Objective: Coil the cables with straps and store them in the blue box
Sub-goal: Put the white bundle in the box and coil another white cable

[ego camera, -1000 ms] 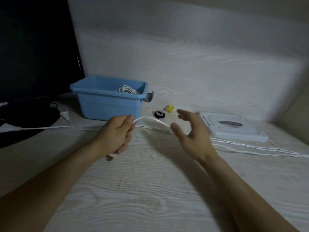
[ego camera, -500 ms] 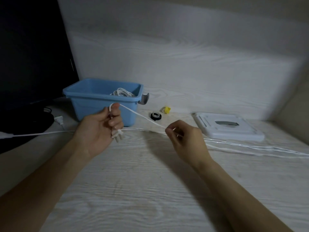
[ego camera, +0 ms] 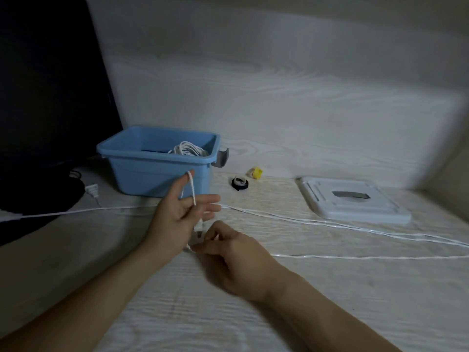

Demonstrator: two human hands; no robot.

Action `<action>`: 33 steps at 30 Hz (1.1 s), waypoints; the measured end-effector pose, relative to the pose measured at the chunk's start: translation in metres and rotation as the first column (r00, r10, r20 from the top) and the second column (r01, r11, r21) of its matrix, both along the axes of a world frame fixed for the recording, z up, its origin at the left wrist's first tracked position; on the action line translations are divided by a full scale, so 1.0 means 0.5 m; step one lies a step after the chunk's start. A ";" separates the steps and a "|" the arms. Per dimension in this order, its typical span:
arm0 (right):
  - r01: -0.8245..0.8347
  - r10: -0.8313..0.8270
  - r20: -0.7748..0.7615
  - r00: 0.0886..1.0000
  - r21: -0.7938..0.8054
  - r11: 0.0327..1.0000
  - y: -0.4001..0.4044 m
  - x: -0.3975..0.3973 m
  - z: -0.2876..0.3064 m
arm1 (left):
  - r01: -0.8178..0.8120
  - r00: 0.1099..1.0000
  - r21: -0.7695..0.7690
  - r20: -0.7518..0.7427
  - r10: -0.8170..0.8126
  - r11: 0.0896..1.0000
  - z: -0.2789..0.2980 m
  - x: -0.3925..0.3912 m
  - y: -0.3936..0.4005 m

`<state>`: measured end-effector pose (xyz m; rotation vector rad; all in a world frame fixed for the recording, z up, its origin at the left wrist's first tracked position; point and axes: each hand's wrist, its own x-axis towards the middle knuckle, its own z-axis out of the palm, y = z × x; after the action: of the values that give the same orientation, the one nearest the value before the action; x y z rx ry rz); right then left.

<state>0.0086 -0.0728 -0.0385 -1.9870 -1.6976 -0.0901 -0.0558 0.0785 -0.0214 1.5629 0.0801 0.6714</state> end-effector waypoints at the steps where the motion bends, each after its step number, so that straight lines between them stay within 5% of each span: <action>1: 0.005 -0.005 0.006 1.000 0.015 1.000 -0.001 0.002 0.003 | 0.020 1.000 0.103 -0.021 -0.018 0.995 -0.007 -0.002 0.001; 3: 0.024 -0.025 0.009 1.000 0.089 0.996 -0.005 0.007 0.008 | 0.123 0.988 0.215 -0.115 -0.100 0.969 -0.010 -0.003 0.000; 7: 0.122 -0.102 -0.079 0.992 0.315 0.941 -0.007 0.013 0.015 | 0.200 0.968 0.102 -0.177 -0.180 0.974 -0.015 -0.004 -0.002; 9: 0.232 -0.194 -0.131 0.972 0.425 0.875 -0.007 0.018 0.021 | 0.198 0.963 0.166 -0.216 -0.161 0.966 -0.005 -0.014 -0.001; 15: 0.276 -0.266 -0.085 0.960 0.445 0.852 -0.018 0.061 0.033 | 0.249 0.952 0.418 -0.270 -0.142 0.874 0.004 -0.026 -0.003; 20: 0.133 -0.136 -0.012 0.991 0.309 0.942 -0.019 0.069 0.026 | 0.320 0.919 -0.045 -0.229 -0.322 0.946 -0.014 -0.017 -0.007; 22: 0.149 -0.151 -0.017 0.988 0.288 0.946 -0.018 0.064 0.024 | 0.319 0.928 -0.066 -0.181 -0.325 0.946 -0.016 -0.012 -0.006; 27: 0.310 -0.199 -0.361 0.911 0.280 0.909 -0.026 0.043 0.025 | 0.323 0.923 0.023 -0.229 -0.310 0.946 -0.001 -0.004 -0.014; 33: 0.483 -0.330 -0.433 0.839 0.310 0.819 -0.041 0.075 0.026 | 0.375 0.800 -0.439 -0.292 -0.524 0.817 0.030 0.062 -0.056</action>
<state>0.0461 -0.0932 -0.0254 -1.8707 -0.9002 -0.2027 -0.0247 0.0503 -0.0064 1.2662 0.1179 -0.0650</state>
